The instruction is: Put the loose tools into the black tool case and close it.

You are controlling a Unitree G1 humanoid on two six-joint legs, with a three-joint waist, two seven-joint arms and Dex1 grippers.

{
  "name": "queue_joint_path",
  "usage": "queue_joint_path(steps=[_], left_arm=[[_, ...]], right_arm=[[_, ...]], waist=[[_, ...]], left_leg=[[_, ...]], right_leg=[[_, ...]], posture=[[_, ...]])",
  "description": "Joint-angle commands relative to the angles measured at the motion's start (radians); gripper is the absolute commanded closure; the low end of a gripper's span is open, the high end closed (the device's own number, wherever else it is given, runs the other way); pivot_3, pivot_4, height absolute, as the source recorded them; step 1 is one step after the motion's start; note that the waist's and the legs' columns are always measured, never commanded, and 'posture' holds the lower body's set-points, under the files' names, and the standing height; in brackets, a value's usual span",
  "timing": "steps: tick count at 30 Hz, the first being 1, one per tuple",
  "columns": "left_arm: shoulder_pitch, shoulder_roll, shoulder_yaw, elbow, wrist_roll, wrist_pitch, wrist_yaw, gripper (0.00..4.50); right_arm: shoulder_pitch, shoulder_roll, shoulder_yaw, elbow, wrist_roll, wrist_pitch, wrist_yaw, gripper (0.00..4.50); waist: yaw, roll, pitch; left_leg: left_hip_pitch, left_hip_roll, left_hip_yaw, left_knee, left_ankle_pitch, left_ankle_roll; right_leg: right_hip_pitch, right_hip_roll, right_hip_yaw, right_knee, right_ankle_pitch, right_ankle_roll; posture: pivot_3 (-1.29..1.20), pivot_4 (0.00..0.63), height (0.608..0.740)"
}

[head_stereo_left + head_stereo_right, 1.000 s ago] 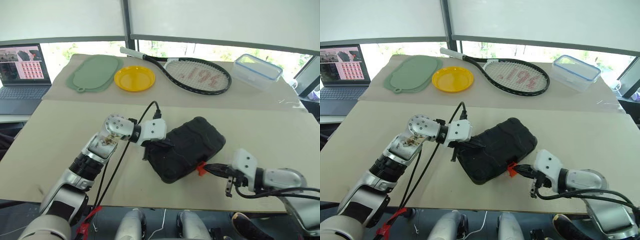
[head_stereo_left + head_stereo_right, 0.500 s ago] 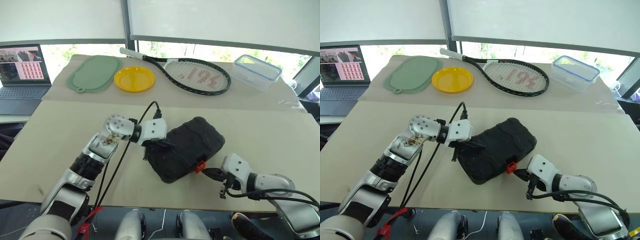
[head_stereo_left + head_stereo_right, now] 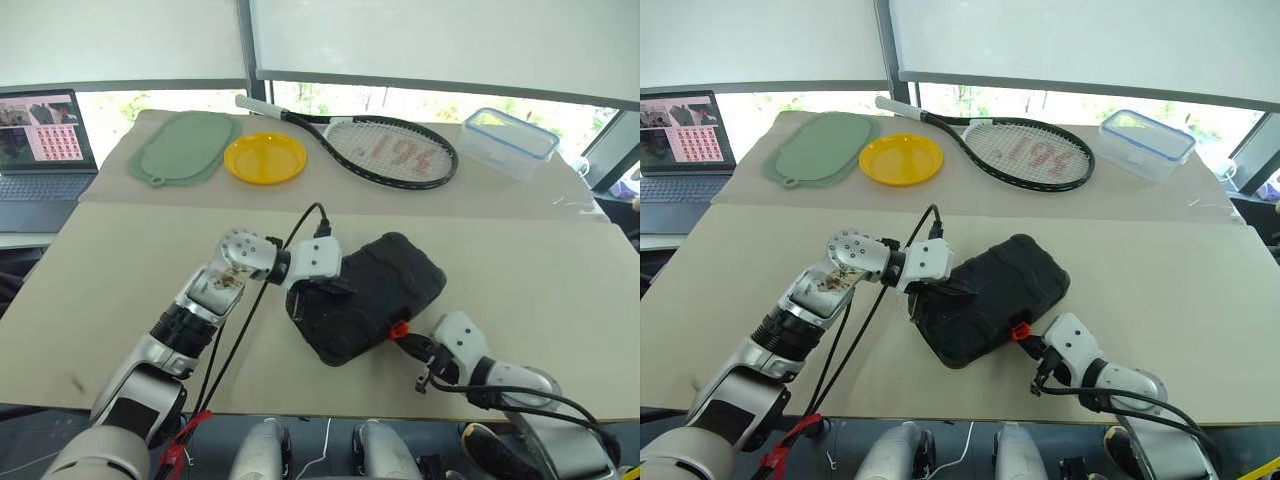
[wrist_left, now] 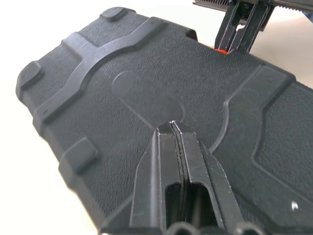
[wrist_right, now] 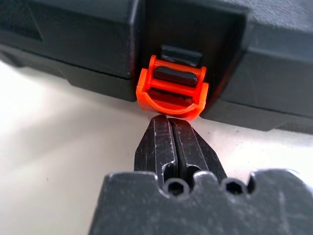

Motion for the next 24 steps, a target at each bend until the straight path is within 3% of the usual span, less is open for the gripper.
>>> queue_joint_path(steps=[1,6,13,17,21,24], left_arm=[[0.003,-0.007,-0.041,0.025,0.033,-0.010,-0.020,4.46],[0.003,-0.012,-0.040,0.035,0.040,-0.019,-0.025,4.46],[0.007,-0.019,-0.042,0.051,0.054,-0.037,-0.020,4.46],[0.028,0.024,0.003,0.038,0.031,0.009,-0.019,4.46],[0.082,0.131,0.107,-0.048,-0.058,0.135,-0.052,3.42],[0.148,0.266,0.223,-0.137,-0.160,0.243,-0.093,2.33]], right_arm=[[-0.038,0.033,-0.087,-0.151,0.081,-0.023,-0.037,4.50],[-0.026,0.032,-0.103,-0.195,0.115,0.016,-0.036,4.50],[-0.004,-0.054,-0.091,-0.182,0.108,0.037,0.021,4.50],[-0.042,-0.184,-0.221,-0.157,0.226,0.103,0.147,4.50],[-0.080,-0.350,-0.368,-0.060,0.363,0.157,0.332,3.39],[-0.114,-0.477,-0.454,0.041,0.456,0.199,0.496,2.36]], waist=[[-0.001,0.000,0.000],[-0.003,0.000,0.000],[0.007,0.000,0.000],[0.007,0.000,0.000],[-0.005,0.000,0.000],[-0.014,0.000,0.000]], left_leg=[[0.000,0.000,0.000,0.000,0.000,0.000],[0.000,0.000,0.000,-0.001,0.000,0.000],[0.000,0.000,0.000,-0.001,0.000,0.000],[0.000,0.000,0.000,-0.001,0.000,0.000],[0.001,0.001,0.000,-0.002,0.000,0.000],[0.003,0.002,-0.001,-0.005,0.000,0.000]], right_leg=[[0.000,0.000,0.000,0.000,0.000,0.000],[0.000,0.000,0.000,0.000,0.000,0.000],[0.001,-0.001,-0.001,-0.001,0.000,0.001],[0.001,-0.001,0.000,-0.001,0.000,0.001],[0.001,-0.001,0.000,-0.001,-0.001,0.000],[0.001,0.000,0.000,-0.001,-0.002,-0.002]], posture=[[0.00,0.150,0.738],[0.00,0.150,0.738],[0.00,0.150,0.738],[0.00,0.150,0.738],[0.00,0.150,0.738],[0.00,0.150,0.738]])
